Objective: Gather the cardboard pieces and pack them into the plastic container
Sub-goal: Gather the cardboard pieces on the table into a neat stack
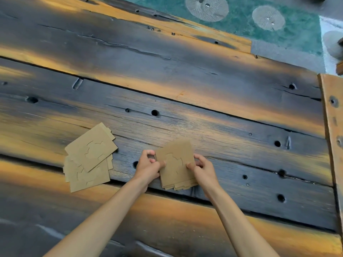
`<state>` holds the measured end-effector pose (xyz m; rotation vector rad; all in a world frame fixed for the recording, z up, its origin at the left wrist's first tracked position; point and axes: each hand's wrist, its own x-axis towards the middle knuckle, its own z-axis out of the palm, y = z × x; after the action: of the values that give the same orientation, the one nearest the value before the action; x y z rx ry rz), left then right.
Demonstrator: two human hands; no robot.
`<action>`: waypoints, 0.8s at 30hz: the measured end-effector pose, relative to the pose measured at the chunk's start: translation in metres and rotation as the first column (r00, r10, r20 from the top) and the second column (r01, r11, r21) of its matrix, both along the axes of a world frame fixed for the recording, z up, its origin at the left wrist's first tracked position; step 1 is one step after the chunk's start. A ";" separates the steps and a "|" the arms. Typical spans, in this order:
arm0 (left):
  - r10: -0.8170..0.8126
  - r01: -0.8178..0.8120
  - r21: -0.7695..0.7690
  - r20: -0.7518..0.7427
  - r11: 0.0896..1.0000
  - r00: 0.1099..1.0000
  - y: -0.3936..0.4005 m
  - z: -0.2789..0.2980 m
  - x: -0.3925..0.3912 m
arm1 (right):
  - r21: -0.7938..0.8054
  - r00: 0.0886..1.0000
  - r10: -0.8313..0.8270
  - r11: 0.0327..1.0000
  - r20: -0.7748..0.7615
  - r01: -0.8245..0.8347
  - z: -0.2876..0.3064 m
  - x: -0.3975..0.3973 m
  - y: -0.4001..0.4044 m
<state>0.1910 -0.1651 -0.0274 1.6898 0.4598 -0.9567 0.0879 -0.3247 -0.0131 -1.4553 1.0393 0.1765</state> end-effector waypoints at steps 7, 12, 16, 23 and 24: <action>-0.297 0.288 0.120 0.064 0.950 0.953 0.067 0.013 0.007 | 0.091 0.967 0.243 0.964 0.075 -0.249 0.020 0.004 0.023; -0.534 0.509 0.163 0.234 0.845 0.812 0.088 0.032 0.025 | 0.081 0.914 0.383 0.915 0.134 -0.395 0.030 0.029 0.051; -0.589 0.584 0.131 0.347 0.801 0.730 0.100 0.043 0.033 | 0.085 0.863 0.488 0.862 0.130 -0.500 0.039 0.047 0.067; -0.416 0.455 -0.048 0.326 0.889 0.849 0.133 0.041 0.032 | 0.141 0.843 0.532 0.831 0.079 -0.538 0.041 0.065 0.086; -0.380 0.422 -0.069 0.321 0.904 0.867 0.138 0.040 0.032 | 0.149 0.855 0.513 0.842 0.076 -0.518 0.039 0.067 0.089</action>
<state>0.2228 -0.0266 0.0126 1.8009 -0.1714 -0.9756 0.1550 -0.2355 0.0261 -1.5525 0.5653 0.6116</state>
